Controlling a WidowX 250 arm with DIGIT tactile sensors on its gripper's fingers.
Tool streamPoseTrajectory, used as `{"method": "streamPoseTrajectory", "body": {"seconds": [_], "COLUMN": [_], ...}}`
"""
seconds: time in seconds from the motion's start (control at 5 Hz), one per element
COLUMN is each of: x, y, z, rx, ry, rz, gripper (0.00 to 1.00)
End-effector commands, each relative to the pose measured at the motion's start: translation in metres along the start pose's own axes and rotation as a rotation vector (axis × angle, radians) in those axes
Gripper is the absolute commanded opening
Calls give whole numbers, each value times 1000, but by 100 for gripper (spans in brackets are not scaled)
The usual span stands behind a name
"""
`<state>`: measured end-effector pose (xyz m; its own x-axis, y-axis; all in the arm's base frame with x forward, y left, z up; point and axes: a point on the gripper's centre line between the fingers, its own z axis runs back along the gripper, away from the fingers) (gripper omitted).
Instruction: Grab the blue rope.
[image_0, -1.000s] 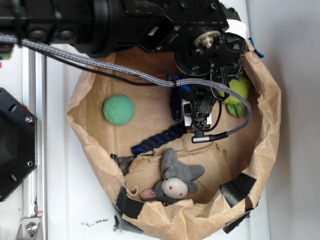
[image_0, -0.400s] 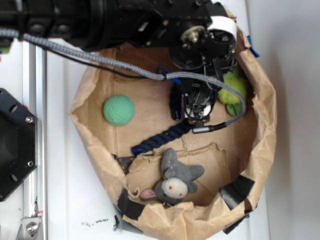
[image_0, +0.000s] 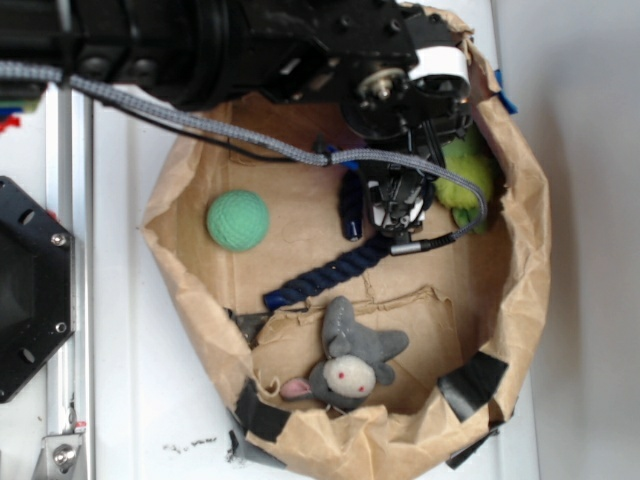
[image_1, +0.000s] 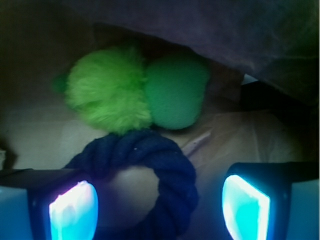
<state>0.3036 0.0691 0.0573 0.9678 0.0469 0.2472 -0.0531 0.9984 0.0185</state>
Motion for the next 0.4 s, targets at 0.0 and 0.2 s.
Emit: {"method": "streamPoseTrajectory", "body": {"seconds": [0.0, 0.2], "x": [5, -2], "y": [6, 10], "z": [3, -3], "rx": [28, 20], "ry": [-23, 25], "rz": [-15, -93], "gripper": [100, 100]}}
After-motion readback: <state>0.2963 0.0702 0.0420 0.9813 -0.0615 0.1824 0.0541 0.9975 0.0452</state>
